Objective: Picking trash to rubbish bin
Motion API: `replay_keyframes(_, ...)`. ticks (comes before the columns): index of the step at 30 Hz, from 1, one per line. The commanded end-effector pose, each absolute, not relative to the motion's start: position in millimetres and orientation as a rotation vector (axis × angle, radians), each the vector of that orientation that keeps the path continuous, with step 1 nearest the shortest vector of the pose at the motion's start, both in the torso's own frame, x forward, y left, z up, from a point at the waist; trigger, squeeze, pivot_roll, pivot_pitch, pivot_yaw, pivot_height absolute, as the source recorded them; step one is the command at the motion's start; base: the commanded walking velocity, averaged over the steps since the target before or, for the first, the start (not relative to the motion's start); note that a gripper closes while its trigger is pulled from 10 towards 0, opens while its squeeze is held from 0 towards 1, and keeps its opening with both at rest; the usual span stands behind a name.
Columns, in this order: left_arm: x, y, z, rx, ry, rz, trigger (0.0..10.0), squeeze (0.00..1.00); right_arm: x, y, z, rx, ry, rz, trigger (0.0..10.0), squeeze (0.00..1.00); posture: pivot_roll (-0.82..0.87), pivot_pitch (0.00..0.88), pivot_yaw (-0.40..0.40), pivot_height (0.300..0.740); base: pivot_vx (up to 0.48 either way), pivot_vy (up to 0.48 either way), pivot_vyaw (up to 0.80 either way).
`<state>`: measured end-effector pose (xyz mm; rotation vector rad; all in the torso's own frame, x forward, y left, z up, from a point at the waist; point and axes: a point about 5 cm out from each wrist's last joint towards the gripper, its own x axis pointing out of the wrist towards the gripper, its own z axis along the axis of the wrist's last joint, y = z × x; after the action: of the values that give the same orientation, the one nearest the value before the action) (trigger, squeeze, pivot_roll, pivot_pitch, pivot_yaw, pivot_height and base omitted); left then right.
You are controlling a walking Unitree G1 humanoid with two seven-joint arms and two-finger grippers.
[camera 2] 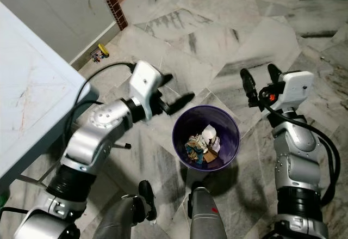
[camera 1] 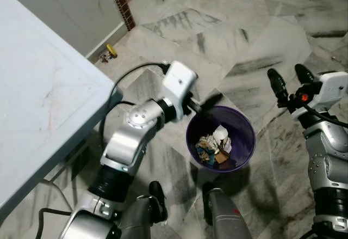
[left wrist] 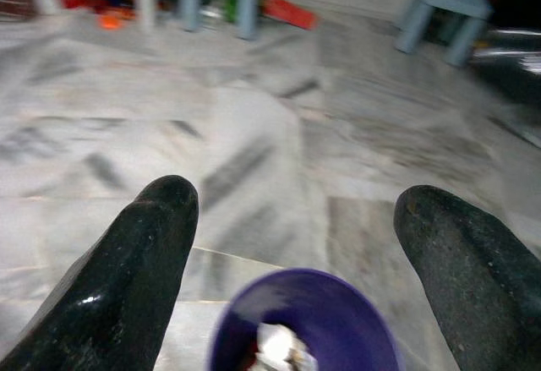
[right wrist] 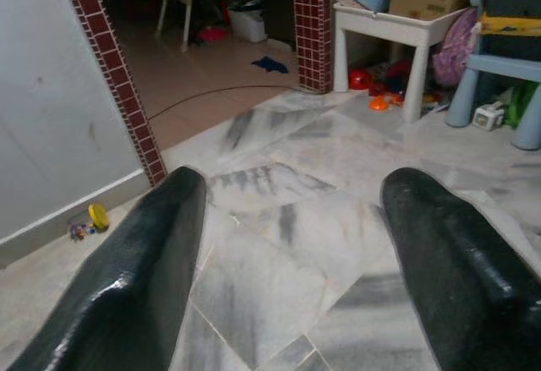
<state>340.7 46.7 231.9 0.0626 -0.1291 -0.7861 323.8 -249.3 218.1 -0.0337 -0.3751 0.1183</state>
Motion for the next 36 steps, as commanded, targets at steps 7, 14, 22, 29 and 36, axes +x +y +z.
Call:
replay_keyframes(7,358,89,238,-0.001,-0.134,-0.568,10.0,0.00,308,-258,229,-0.063,-0.362,-0.058,10.0,0.00,-0.11,0.253,0.060,0.740,0.000,0.000,0.00)
replay_keyframes(14,362,112,238,-0.053,-0.125,-0.450,10.0,0.00,301,-256,226,-0.071,-0.335,-0.108,10.0,0.00,-0.11,0.204,0.047,0.740,0.000,0.000,0.00)
replay_keyframes(22,359,130,229,-0.079,-0.105,-0.360,10.0,0.00,294,-254,223,-0.061,-0.317,-0.181,10.0,0.00,-0.11,0.128,0.031,0.740,0.000,0.000,0.00)
replay_keyframes(29,356,135,215,-0.119,-0.070,-0.310,10.0,0.00,294,-243,215,-0.037,-0.293,-0.187,10.0,0.00,-0.11,0.076,0.028,0.740,0.000,0.000,0.00)
replay_keyframes(36,353,138,204,-0.118,-0.053,-0.280,10.0,0.00,290,-241,209,-0.038,-0.278,-0.198,10.0,0.00,-0.11,0.041,0.033,0.740,0.000,0.000,0.00)
